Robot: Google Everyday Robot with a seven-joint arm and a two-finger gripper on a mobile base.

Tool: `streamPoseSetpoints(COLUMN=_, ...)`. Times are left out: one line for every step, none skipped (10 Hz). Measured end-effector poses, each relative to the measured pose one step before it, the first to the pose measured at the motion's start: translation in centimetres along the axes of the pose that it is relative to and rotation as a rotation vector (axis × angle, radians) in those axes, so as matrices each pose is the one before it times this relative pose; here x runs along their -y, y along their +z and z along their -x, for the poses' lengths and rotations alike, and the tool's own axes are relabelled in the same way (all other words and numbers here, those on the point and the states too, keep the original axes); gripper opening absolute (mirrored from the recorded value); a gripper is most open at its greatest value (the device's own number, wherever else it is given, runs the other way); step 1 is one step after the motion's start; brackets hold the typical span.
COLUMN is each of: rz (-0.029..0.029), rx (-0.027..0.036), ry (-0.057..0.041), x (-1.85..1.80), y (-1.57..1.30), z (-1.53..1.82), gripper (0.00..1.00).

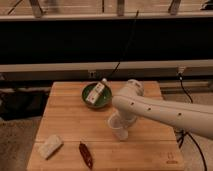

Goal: Pick up the ceramic cup

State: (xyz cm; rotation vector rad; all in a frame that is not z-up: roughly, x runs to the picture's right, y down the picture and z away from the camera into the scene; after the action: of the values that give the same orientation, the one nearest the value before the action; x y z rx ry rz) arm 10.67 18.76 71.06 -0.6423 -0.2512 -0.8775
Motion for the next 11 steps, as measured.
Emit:
streamPoseSetpoints(rz=-0.01121, rx=0.00183, ry=0.00258, x=0.14, y=-0.394, z=-0.121, gripper=0.01)
streamPoseSetpoints(rz=-0.00907, rx=-0.00236, ry=0.00142, x=0.107, y=-0.31, z=-0.221, gripper=0.01)
streamPoseSetpoints(rz=-0.00883, rx=-0.00014, ry=0.0013, x=0.114, y=-0.338, z=-0.153, gripper=0.01)
streamPoseSetpoints(rz=-0.0101, rx=-0.00177, ry=-0.00084, x=0.204, y=-0.379, z=-0.179, gripper=0.01)
streamPoseSetpoints(rz=-0.01208, rx=-0.00177, ry=-0.00157, x=0.28, y=-0.449, z=-0.169, gripper=0.01)
streamPoseSetpoints(rz=-0.01191, rx=-0.00446, ry=-0.00353, x=0.36, y=-0.521, z=-0.18, gripper=0.01)
streamPoseSetpoints(rz=-0.00933, rx=-0.00361, ry=-0.0023, x=0.256, y=-0.442, z=-0.161, gripper=0.01)
streamPoseSetpoints(rz=-0.01519, rx=-0.00713, ry=-0.00538, x=0.429, y=-0.693, z=-0.22, gripper=0.01)
streamPoseSetpoints(rz=-0.01112, rx=-0.00732, ry=-0.0047, x=0.322, y=-0.568, z=-0.242, gripper=0.01)
streamPoseSetpoints(rz=-0.00971, rx=-0.00539, ry=-0.00422, x=0.285, y=-0.457, z=-0.181, gripper=0.01)
streamPoseSetpoints(rz=-0.01584, rx=-0.00698, ry=-0.00607, x=0.423, y=-0.668, z=-0.273, gripper=0.01)
